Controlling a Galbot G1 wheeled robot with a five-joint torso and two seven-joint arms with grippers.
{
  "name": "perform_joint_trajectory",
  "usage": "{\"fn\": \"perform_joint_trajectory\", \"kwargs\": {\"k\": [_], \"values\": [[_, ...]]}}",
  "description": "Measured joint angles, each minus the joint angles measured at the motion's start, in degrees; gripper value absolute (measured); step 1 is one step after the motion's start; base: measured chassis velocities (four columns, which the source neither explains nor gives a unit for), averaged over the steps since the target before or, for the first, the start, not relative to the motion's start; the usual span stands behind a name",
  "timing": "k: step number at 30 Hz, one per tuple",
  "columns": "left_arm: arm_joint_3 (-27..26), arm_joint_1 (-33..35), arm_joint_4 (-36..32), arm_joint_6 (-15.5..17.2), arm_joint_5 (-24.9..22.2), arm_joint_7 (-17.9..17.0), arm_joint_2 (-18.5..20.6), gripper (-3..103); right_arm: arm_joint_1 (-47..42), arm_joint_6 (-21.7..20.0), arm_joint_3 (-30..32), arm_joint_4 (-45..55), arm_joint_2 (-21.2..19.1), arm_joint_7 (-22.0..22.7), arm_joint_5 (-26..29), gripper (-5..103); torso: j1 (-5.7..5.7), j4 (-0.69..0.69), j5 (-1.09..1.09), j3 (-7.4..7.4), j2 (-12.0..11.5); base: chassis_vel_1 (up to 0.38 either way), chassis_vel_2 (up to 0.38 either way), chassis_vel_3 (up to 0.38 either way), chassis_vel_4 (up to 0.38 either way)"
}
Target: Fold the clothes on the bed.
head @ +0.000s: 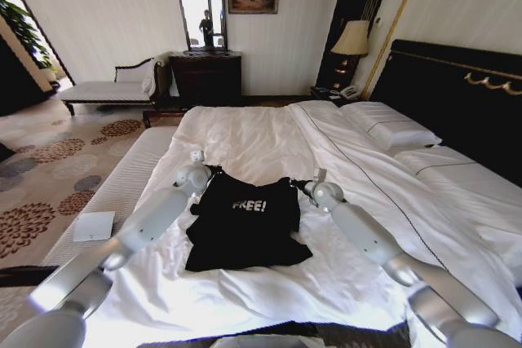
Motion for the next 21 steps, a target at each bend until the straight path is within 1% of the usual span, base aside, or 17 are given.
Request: {"fn": "perform_joint_trajectory", "kwargs": {"k": [2, 3, 4, 7, 8, 9, 10, 11, 13, 14, 16, 18, 21], "values": [[0.19, -2.53, 6.75, -0.49, 2.14, 1.87, -3.38, 0, 3.49, 0.79, -0.37, -5.56, 3.0, -1.15, -1.14, 1, 0.0, 0.05, -0.02, 0.0, 0.0, 0.0, 0.0, 0.0, 0.0], [0.08, -4.21, 11.46, -1.31, 4.36, 3.12, -5.89, 0, 5.57, 1.33, -0.59, -9.11, 4.5, -2.04, -1.89, 1, 0.0, 0.08, -0.02, -0.01, 0.0, 0.0, 0.0, 0.0, 0.0], [0.08, -4.21, 11.46, -1.31, 4.36, 3.12, -5.89, 0, 5.57, 1.33, -0.59, -9.11, 4.5, -2.04, -1.89, 1, 0.0, 0.08, -0.02, -0.01, 0.0, 0.0, 0.0, 0.0, 0.0], [-0.72, -7.96, 21.71, -2.73, 8.15, 5.53, -11.61, 0, 9.73, 2.32, -1.31, -17.4, 7.55, -3.82, -3.98, 1, 0.0, 0.02, -0.02, 0.0, 0.0, 0.0, 0.0, 0.0, 0.0], [-1.02, -8.72, 23.54, -2.93, 8.68, 5.84, -12.72, 0, 10.38, 2.53, -1.48, -18.86, 8.12, -4.14, -4.45, 1, 0.0, 0.0, -0.02, 0.0, 0.0, 0.0, 0.0, 0.0, 0.0], [-1.99, -10.3, 27.38, -3.44, 9.56, 6.54, -15.15, 0, 11.66, 3.05, -1.74, -21.82, 9.32, -4.87, -5.55, 1, 0.0, -0.02, -0.01, -0.01, 0.01, 0.0, 0.0, 0.0, 0.0], [-2.93, -11.07, 29.5, -3.69, 9.95, 6.75, -16.44, 0, 12.23, 3.35, -1.78, -23.28, 9.95, -5.19, -6.15, 1, -0.01, -0.03, -0.01, -0.01, 0.0, 0.0, 0.0, 0.0, 0.0], [-2.93, -11.07, 29.5, -3.69, 9.95, 6.75, -16.44, 0, 12.23, 3.35, -1.78, -23.28, 9.95, -5.19, -6.15, 1, -0.01, -0.03, -0.01, -0.01, 0.0, 0.0, 0.0, 0.0, 0.0], [-7.09, -12.95, 35.64, -4.48, 12.05, 6.97, -19.53, 0, 13.47, 4.28, -1.49, -27.58, 11.78, -5.79, -7.69, 1, -0.02, -0.04, 0.0, -0.02, 0.01, 0.0, 0.0, 0.0, 0.0], [-7.09, -12.95, 35.64, -4.48, 12.05, 6.97, -19.53, 0, 13.47, 4.28, -1.49, -27.58, 11.78, -5.79, -7.69, 1, -0.02, -0.04, 0.0, -0.02, 0.01, 0.0, 0.0, 0.0, 0.0], [-11.31, -14.14, 40.47, -5.26, 14.58, 7.22, -21.41, 0, 14.53, 5.17, -0.68, -31.2, 13.39, -6.06, -8.94, 1, -0.03, -0.01, -0.01, -0.02, 0.01, 0.0, 0.0, 0.0, 0.0], [-14.53, -14.66, 43.37, -6.02, 17.03, 7.77, -22.05, 0, 15.21, 6.31, 0.04, -34.0, 14.45, -6.54, -10.37, 1, -0.02, 0.01, -0.02, -0.02, 0.01, 0.0, 0.0, 0.0, 0.0], [-16.04, -14.62, 44.13, -6.34, 17.86, 7.95, -21.84, 0, 15.62, 7.18, 1.42, -35.86, 15.41, -6.9, -11.47, 1, -0.02, 0.01, -0.02, -0.01, 0.01, 0.0, 0.0, 0.0, 0.0]]}}
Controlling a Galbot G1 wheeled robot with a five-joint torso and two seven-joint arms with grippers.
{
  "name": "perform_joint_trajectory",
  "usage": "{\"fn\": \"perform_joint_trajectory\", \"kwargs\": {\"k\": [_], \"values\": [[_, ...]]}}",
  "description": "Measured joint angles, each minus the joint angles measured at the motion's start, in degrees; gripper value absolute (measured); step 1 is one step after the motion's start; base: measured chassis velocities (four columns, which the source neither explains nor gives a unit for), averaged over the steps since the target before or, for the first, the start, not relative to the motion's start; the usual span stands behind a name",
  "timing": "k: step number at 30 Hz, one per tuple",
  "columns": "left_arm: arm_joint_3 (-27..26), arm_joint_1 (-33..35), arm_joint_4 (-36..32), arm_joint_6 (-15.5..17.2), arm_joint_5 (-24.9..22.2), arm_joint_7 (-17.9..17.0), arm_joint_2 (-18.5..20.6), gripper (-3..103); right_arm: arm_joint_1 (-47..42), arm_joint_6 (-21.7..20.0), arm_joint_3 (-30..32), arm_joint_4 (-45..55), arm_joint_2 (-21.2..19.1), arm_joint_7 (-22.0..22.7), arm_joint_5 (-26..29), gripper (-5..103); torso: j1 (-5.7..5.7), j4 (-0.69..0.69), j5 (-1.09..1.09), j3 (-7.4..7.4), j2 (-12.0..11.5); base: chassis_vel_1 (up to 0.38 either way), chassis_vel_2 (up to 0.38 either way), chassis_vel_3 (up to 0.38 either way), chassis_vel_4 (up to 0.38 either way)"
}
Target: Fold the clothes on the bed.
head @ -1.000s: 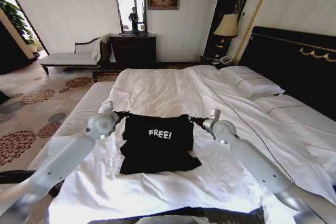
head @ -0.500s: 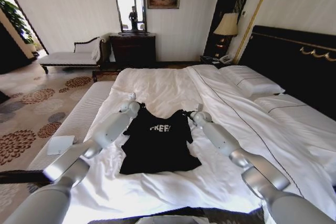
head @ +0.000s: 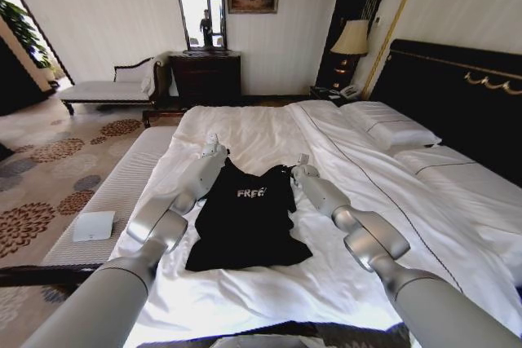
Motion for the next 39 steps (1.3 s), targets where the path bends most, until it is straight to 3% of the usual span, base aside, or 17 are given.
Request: {"fn": "perform_joint_trajectory", "kwargs": {"k": [13, 30, 31, 34, 35, 36, 37, 39], "values": [[-4.11, -0.13, 2.57, -0.87, 2.03, 0.2, 0.47, 0, 2.1, 3.41, 5.33, -6.2, 3.2, -1.86, -3.91, 1, 0.0, -0.02, 0.0, -0.01, 0.0, 0.0, 0.0, 0.0, 0.0], [-4.42, -0.86, 3.85, -0.66, 3.35, 1.1, 1.04, -3, 2.68, 4.71, 7.68, -7.46, 5.13, -2.83, -8.03, -3, 0.0, -0.02, 0.0, -0.01, 0.0, 0.0, 0.0, 0.0, 0.0], [-4.42, -0.81, 3.87, -0.25, 3.35, 1.13, 1.04, -3, 2.68, 4.45, 7.72, -7.38, 5.25, -2.93, -8.04, 5, 0.0, -0.01, 0.0, -0.01, 0.0, 0.0, 0.0, 0.0, 0.0], [-4.31, -0.53, 3.99, 1.28, 4.46, 1.54, 1.03, 6, 2.67, 4.02, 7.28, -7.12, 5.42, -3.48, -8.1, 5, 0.0, -0.01, 0.01, -0.01, 0.0, 0.0, 0.0, 0.0, 0.0], [-4.17, -0.25, 3.99, 1.92, 5.03, 1.78, 1.06, 12, 2.61, 3.94, 6.97, -6.98, 5.51, -3.65, -8.14, 16, 0.0, -0.01, -0.01, -0.01, 0.01, 0.0, 0.0, 0.0, 0.0], [-4.01, 0.03, 3.93, 2.39, 5.64, 2.0, 1.12, 17, 2.49, 3.89, 6.71, -6.92, 5.53, -3.71, -8.16, 16, 0.0, 0.0, -0.01, -0.01, 0.0, 0.0, 0.0, 0.0, 0.0], [-3.86, 0.25, 3.82, 2.65, 6.3, 2.17, 1.21, 23, 2.29, 3.82, 6.37, -6.91, 5.5, -3.72, -8.17, 27, 0.0, 0.0, 0.0, -0.01, 0.0, 0.0, 0.0, 0.0, 0.0], [-3.72, 0.39, 3.59, 2.83, 6.63, 2.26, 1.27, 23, 2.08, 3.76, 6.02, -6.9, 5.34, -3.73, -8.17, 27, 0.0, 0.01, 0.01, -0.01, 0.0, 0.0, 0.0, 0.0, 0.0]]}}
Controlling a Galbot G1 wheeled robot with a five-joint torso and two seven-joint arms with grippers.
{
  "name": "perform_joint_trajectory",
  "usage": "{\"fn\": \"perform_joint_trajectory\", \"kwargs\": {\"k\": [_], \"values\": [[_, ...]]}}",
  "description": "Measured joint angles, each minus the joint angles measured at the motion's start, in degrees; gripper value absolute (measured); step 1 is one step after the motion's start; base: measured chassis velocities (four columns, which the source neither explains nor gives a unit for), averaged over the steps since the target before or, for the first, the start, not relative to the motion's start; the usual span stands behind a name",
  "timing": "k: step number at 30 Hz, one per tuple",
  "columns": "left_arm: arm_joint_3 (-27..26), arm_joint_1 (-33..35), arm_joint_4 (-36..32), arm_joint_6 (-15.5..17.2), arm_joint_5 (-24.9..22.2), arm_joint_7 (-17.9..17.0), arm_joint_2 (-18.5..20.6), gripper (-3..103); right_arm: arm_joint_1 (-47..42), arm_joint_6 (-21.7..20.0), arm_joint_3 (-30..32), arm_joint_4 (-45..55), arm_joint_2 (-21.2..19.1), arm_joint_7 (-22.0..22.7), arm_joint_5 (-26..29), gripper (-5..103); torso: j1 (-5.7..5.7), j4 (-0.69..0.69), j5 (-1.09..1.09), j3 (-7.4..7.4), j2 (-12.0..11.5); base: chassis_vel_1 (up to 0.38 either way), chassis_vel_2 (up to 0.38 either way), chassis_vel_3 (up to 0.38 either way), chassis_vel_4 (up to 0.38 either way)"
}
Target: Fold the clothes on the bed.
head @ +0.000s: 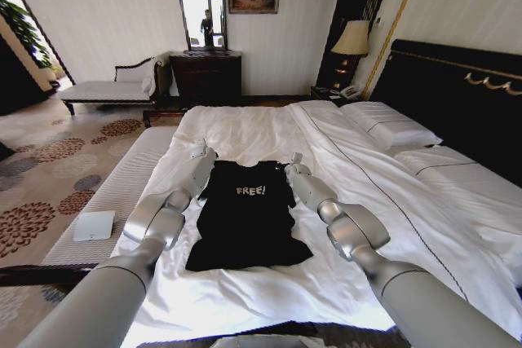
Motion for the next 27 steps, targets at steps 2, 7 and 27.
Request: {"fn": "perform_joint_trajectory", "kwargs": {"k": [2, 7, 27], "values": [[0.41, 0.09, -0.5, 0.12, 0.06, 0.02, 0.31, 34, -0.36, -0.13, -0.76, 0.26, -0.74, 0.0, 0.14, 37, 0.0, -0.01, 0.0, 0.0, 0.0, 0.0, 0.0, 0.0, 0.0], [4.39, 1.48, -5.48, 0.16, -3.74, -1.22, 2.4, 55, -1.84, -0.93, -3.14, 3.63, -3.94, 0.67, 2.81, 59, 0.0, -0.02, 0.0, 0.0, 0.0, 0.0, 0.0, 0.0, 0.0], [11.77, 26.85, -53.92, -8.31, -11.11, -7.4, 29.33, 100, -40.34, -3.25, 11.4, 63.05, -36.58, 9.36, 11.0, 100, -0.02, 0.02, -0.02, -0.02, 0.02, -0.005, -0.002, -0.001, -0.001]]}}
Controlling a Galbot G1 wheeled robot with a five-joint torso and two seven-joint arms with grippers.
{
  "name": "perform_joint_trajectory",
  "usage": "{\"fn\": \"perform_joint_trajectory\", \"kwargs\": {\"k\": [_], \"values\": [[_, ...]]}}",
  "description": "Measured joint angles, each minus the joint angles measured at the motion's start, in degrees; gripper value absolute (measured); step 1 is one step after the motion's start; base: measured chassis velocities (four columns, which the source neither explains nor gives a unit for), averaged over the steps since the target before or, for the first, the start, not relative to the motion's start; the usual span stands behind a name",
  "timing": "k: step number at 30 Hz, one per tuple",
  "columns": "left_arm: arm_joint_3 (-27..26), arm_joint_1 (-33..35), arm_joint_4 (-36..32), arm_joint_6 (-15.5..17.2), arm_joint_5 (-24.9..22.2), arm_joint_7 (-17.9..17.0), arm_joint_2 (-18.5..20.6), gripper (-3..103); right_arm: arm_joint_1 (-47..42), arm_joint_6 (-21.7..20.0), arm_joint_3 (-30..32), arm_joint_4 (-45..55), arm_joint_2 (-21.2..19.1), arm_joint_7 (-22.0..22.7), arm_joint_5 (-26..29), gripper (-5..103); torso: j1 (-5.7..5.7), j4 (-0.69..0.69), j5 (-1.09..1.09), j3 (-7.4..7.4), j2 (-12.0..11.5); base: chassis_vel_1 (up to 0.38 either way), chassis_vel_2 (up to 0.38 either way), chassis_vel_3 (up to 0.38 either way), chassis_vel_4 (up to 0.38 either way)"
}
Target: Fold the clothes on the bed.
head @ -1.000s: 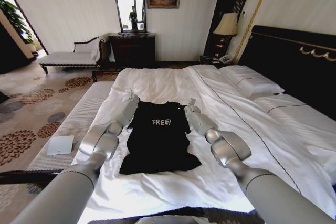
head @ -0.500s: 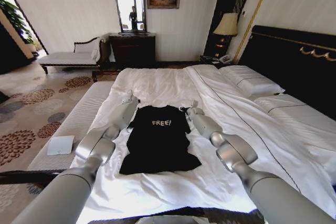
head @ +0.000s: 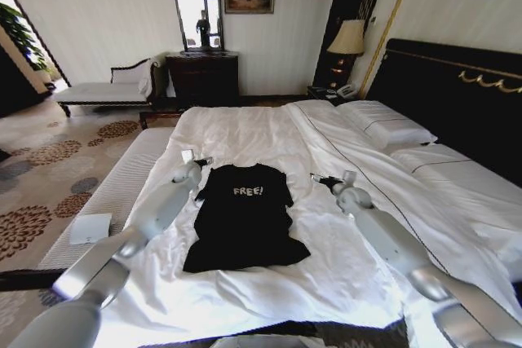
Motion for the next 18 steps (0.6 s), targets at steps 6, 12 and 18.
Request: {"fn": "perform_joint_trajectory", "kwargs": {"k": [6, 12, 18], "values": [[-11.87, 17.94, -16.2, -0.6, 1.05, 0.29, 9.22, 100, -8.17, 1.52, 2.52, 6.57, -0.42, 0.64, -2.51, 100, 0.0, 0.06, 0.03, 0.0, 0.0, 0.0, 0.0, 0.0, 0.0], [-20.58, 32.89, -26.2, -1.45, 4.88, 1.77, 11.36, 100, -19.22, 1.68, 10.72, 16.6, -0.47, 0.85, -3.4, 100, 0.01, -0.04, -0.03, 0.01, 0.0, 0.0, 0.0, 0.0, 0.0], [-30.52, 47.26, -34.41, -2.25, 10.49, 3.73, 7.05, 100, -32.97, 1.68, 20.18, 25.15, 0.94, -0.36, -4.73, 100, 0.01, -0.06, 0.02, 0.01, 0.0, 0.0, 0.0, 0.0, 0.0]]}}
